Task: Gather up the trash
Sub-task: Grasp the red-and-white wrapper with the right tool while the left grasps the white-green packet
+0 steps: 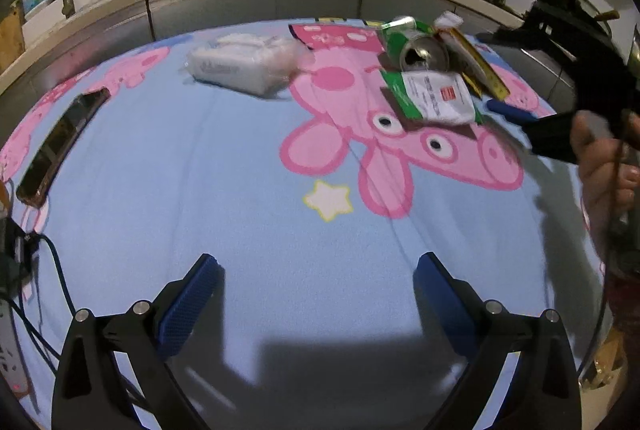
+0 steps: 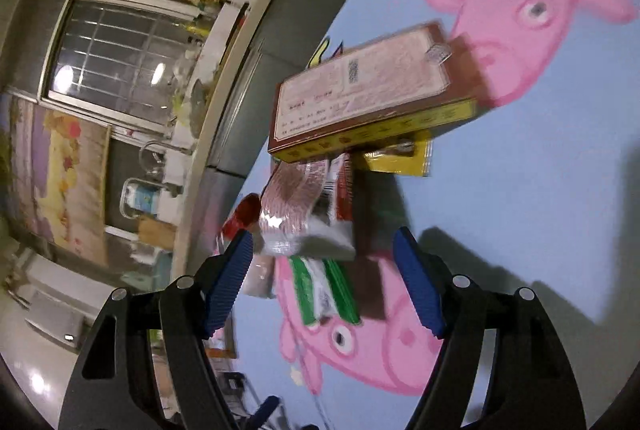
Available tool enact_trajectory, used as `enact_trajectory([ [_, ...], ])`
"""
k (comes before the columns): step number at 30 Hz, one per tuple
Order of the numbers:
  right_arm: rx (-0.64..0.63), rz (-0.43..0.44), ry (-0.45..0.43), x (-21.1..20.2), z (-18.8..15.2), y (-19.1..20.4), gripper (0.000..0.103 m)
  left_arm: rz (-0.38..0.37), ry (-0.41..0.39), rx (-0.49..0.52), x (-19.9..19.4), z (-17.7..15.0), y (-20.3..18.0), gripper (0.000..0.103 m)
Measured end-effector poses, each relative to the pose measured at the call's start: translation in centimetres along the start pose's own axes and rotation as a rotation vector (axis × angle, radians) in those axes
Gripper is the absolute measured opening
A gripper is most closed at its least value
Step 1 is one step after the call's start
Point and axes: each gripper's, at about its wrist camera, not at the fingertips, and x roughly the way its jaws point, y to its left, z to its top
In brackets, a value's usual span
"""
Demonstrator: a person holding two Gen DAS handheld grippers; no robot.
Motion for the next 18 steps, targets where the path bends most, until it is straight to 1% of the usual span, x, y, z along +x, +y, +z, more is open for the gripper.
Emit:
enact_trajectory([
  [2, -0.002, 0.037, 0.031, 1.1, 0.3, 0.0, 0.022, 0.013, -0.023, 0.011, -0.2, 0.7, 0.1, 0.099],
  [3, -0.006, 0.052, 0.028, 1.1, 0.2, 0.0, 0.013, 0.015, -0.033, 0.015, -0.2, 1.1, 0.1, 0.099],
  [5, -0.054, 0.048, 0.02, 0.4, -0.2, 0.5, 0.009, 0.015, -0.048, 0.023, -0.2, 2.0, 0.1, 0.099],
  [8, -0.155, -0.017, 0.0, -2.0, -2.4, 0.6, 0.007, 0.007, -0.06, 0.038, 0.2, 3.5, -0.3, 0.099],
  [11, -0.225, -0.095, -0.036, -5.5, -5.3, -0.6, 0.007, -0.026, -0.057, 0.058, 1.0, 5.3, -1.1, 0.099],
  [13, -0.244, -0.139, -0.043, -7.3, -7.1, -1.9, 0.007, -0.08, -0.044, 0.063, 1.9, 6.8, -1.9, 0.099],
  [14, -0.236, -0.158, -0.042, -8.3, -8.1, -3.0, 0.007, -0.114, -0.031, 0.055, 2.4, 7.6, -2.2, 0.099],
  [16, -0.215, -0.191, -0.038, -9.6, -9.2, -4.7, 0.007, -0.152, -0.015, 0.034, 3.3, 8.7, -2.7, 0.099],
  [18, -0.221, -0.176, -0.046, -10.4, -10.0, -5.5, 0.008, -0.186, -0.01, 0.023, 4.0, 9.6, -3.2, 0.097],
])
